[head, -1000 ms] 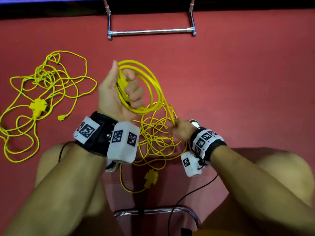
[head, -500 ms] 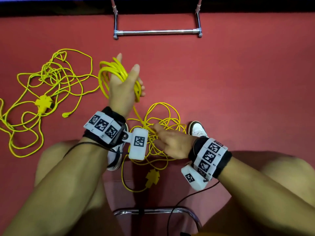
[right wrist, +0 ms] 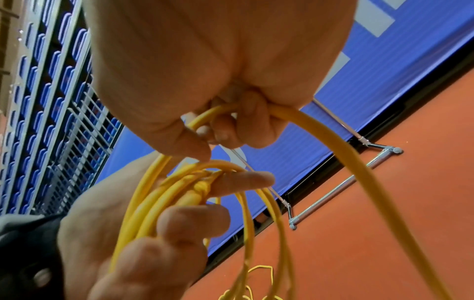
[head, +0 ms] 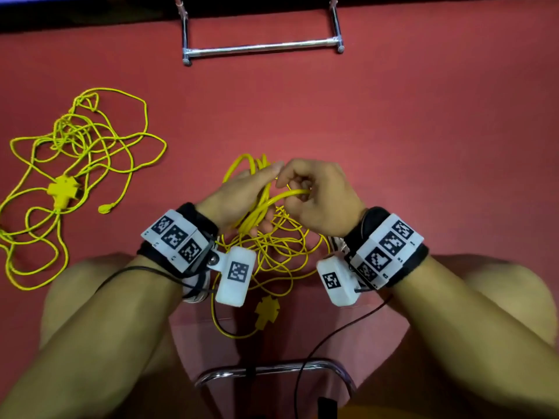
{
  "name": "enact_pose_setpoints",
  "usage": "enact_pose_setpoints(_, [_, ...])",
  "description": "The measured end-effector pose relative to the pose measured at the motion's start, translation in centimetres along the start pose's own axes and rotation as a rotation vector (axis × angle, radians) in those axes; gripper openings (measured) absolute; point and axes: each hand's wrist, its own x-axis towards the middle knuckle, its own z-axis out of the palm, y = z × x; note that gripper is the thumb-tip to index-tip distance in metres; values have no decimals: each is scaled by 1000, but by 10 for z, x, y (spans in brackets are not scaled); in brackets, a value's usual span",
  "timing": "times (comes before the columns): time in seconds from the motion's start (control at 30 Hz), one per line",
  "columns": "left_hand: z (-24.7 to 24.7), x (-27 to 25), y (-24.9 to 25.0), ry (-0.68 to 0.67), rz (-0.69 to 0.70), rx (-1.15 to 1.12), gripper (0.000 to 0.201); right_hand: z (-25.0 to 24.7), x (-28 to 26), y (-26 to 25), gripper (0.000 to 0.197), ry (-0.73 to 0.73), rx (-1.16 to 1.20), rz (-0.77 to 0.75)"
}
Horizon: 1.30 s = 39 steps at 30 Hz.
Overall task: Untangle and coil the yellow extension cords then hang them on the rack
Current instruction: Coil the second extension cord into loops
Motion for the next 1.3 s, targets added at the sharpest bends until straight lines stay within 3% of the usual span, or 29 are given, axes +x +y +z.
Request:
enact_pose_setpoints(0.07, [8,-4,0,-109,-26,3,79,-4,3,-2,22,43,13,-5])
enact_pose_setpoints(0.1, [9,-6,-1,-146,-20,9,78,-5,4,-2,22,53,3,-12])
enact_pose_setpoints(0.23, [12,-13,0,-281,93,67,30,-8,11,14,25,123,-108,-33])
enact_pose_setpoints(0.3, [9,-13,-3,-318,105,-2,26,-8,14,25,23,222,-206,-45])
enact_pose_setpoints(0.4, [2,-16,-1,-388,94,-309,24,-11,19,41,24,304,-289,67])
enact_pose_setpoints(0.5, [-8,-20,4,-516,146,-603,27,-8,22,50,15,183,-333,275])
enact_pose_setpoints(0.57, [-16,-20,7,-575,193,-764,24,0,20,60,8,23,-368,400])
enact_pose_setpoints(0.7, [-31,-20,11,-654,276,-1126,14,24,5,82,20,-292,-365,598])
enact_pose_setpoints(0.83, [-50,-22,19,-466,412,-1261,19,41,-15,85,24,-496,-522,633])
enact_pose_setpoints(0.93, [-59,-22,26,-89,448,-1227,32,51,-33,97,35,-660,-598,682])
enact_pose_setpoints(1.0, [-60,-18,27,169,426,-1103,41,54,-35,95,40,-707,-557,680])
enact_pose_setpoints(1.07, [-57,-12,24,345,429,-1000,53,55,-32,81,49,-721,-474,653])
enact_pose_setpoints(1.17, [-51,-7,21,568,482,-717,68,56,-29,56,45,-700,-409,457])
enact_pose_setpoints(1.23, [-49,-3,17,685,474,-377,57,54,-27,38,27,-653,-282,264])
enact_pose_setpoints(1.3, [-47,3,9,694,406,-142,75,47,-24,21,14,-553,-177,71])
